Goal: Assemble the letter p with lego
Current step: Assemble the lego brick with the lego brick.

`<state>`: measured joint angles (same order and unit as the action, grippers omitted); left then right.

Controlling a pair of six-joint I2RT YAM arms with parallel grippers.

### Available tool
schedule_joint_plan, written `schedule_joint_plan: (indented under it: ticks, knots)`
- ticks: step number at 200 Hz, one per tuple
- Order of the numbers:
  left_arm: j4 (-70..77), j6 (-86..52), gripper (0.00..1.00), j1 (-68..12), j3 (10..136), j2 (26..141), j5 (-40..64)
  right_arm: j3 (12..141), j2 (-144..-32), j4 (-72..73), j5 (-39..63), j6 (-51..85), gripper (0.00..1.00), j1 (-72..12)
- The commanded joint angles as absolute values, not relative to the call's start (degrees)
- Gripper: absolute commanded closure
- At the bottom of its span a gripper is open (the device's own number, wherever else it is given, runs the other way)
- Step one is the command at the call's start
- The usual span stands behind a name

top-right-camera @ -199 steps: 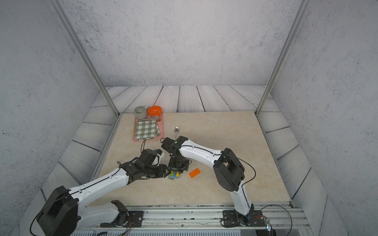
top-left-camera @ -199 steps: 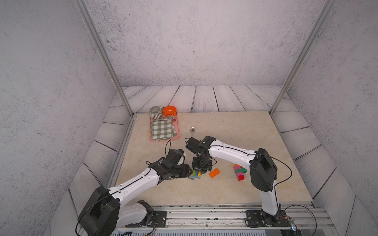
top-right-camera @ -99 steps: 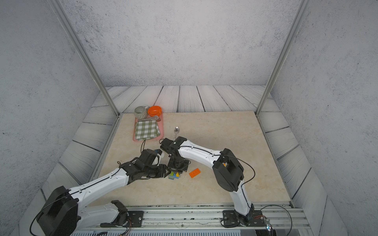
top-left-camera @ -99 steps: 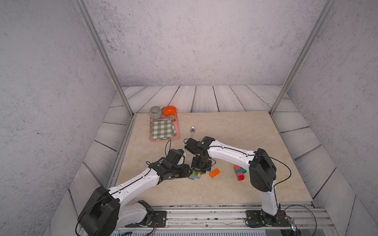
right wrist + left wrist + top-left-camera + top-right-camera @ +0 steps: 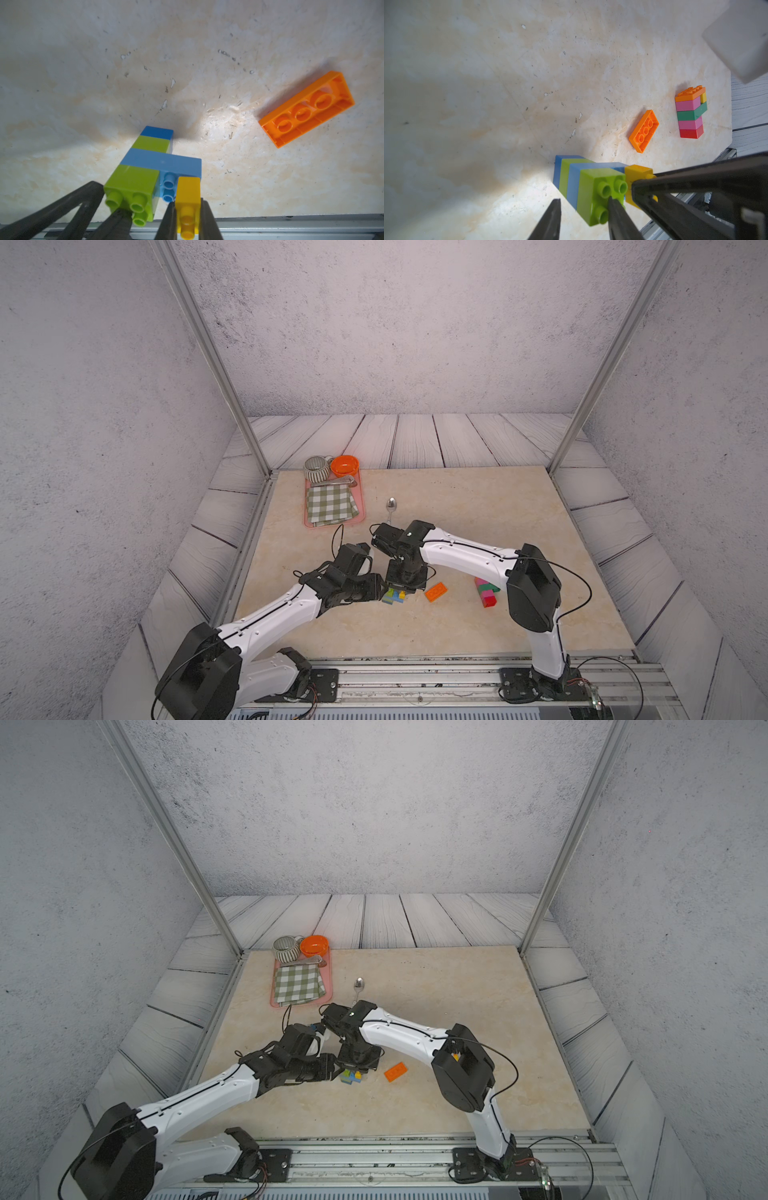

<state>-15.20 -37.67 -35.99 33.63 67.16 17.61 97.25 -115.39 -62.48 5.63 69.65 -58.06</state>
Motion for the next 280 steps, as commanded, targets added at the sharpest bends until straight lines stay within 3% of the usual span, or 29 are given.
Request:
schedule_joint_plan:
  ticks: [1, 132, 280]
  knots:
    - [-23.51, -36.78, 0.6, -34.45, 29.8, 69.63, 10.34, 96.29, -118.01, -66.39, 1.56, 70.75, 1.0, -58.65]
    - [-23.56, -36.58, 0.6, -34.1, 29.04, 67.86, 10.81, 98.34, -119.97, -68.99, 4.22, 80.65, 1.0, -58.91]
    - [-23.89, -36.12, 0.6, -33.59, 29.25, 66.94, 11.71, 100.6, -120.7, -70.46, -0.18, 78.86, 0.99, -58.97]
